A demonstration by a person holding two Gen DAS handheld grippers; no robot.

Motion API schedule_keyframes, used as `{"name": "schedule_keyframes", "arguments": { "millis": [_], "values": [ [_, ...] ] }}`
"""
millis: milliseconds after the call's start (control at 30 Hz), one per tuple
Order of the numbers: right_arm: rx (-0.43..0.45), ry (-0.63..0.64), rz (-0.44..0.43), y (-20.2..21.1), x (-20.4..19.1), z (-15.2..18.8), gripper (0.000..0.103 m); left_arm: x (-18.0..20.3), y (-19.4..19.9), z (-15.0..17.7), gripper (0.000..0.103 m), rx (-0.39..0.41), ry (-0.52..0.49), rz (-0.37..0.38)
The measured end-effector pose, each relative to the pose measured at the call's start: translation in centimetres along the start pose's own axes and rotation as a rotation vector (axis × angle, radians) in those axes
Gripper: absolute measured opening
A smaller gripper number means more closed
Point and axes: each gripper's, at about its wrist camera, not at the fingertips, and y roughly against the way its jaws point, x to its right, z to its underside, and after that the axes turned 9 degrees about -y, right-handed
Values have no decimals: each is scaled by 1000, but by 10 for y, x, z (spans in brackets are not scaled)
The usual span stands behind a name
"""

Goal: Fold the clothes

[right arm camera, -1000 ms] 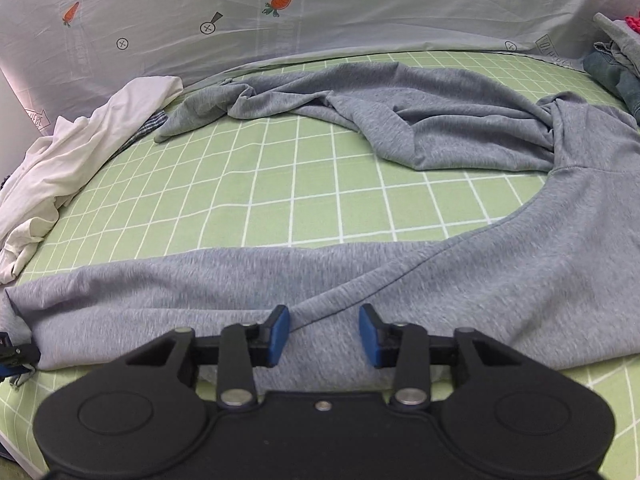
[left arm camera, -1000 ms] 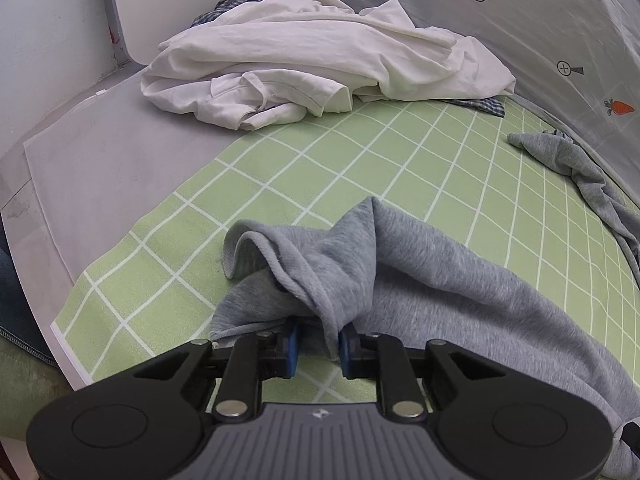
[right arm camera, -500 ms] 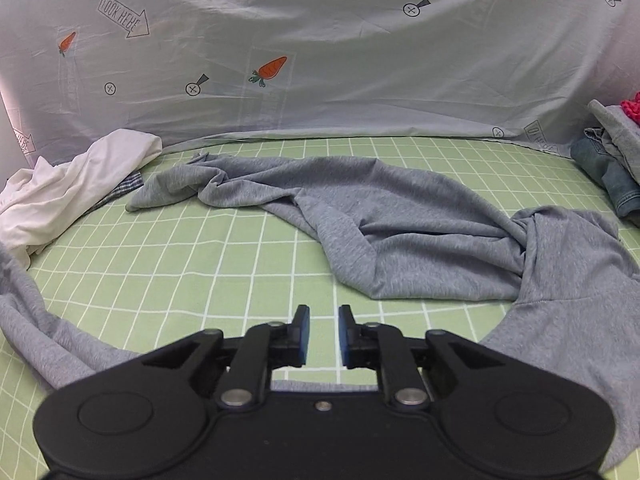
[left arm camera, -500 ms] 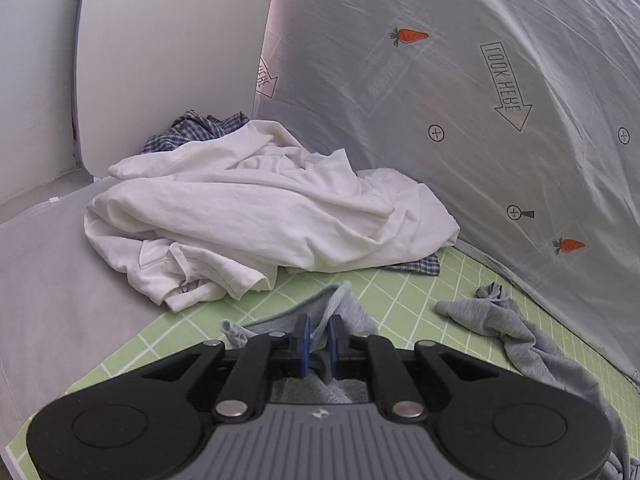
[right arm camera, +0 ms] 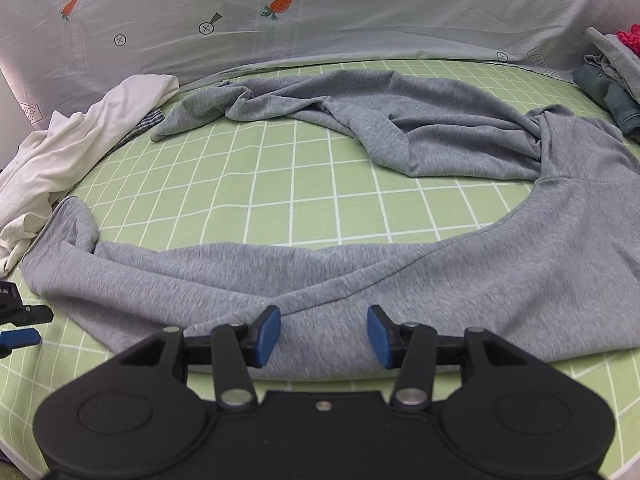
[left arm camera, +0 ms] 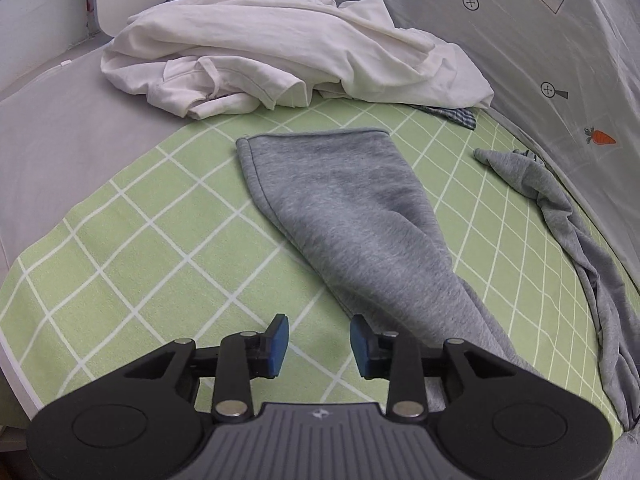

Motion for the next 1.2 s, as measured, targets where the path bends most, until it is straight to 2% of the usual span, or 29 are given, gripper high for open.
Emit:
{"name": "schedule_keyframes", "arguments": {
  "millis": [67,167,233,300,367,400,500,533,600,800,933,967,1000,1033,1200],
  "values": [
    [-3,-16,-17,1,-6,0,52,10,-1,1,39,2,-28,7],
    [-2,-18,-31,-1,-20,2,65,19,-2,3,44,7,-54,7],
    [6,-2,-30,-4,-29,4,73,21,-1,4,45,8,-66,1],
    [4,32,15,-9,-37,6,73,21,-1,5,45,6,-69,2],
    [-4,52,67,-13,-37,8,60,18,-1,3,45,5,-61,2],
    [-15,50,77,-15,-34,8,45,17,-1,2,45,5,-57,0],
    [-38,38,61,-15,-21,9,35,9,-2,-4,45,17,-39,-24],
    [-37,36,55,-13,-19,9,23,5,-3,-8,45,22,-22,-28],
    [-36,21,41,-8,-14,8,6,-5,-5,-15,45,36,24,-30],
    [12,1,12,9,-4,5,3,-27,-10,-34,45,79,159,-9],
    [28,-9,12,10,4,-2,3,-27,-16,-40,43,83,187,-30],
    [31,-13,12,9,5,-3,3,-25,-17,-42,39,86,184,-40],
    [37,-14,11,9,6,-5,3,-23,-19,-42,13,86,178,-48],
    [45,-15,10,9,6,-6,3,-22,-21,-42,1,82,173,-55],
    [98,-5,3,15,6,-19,3,-12,-9,-44,3,93,115,-100]
  ]
}}
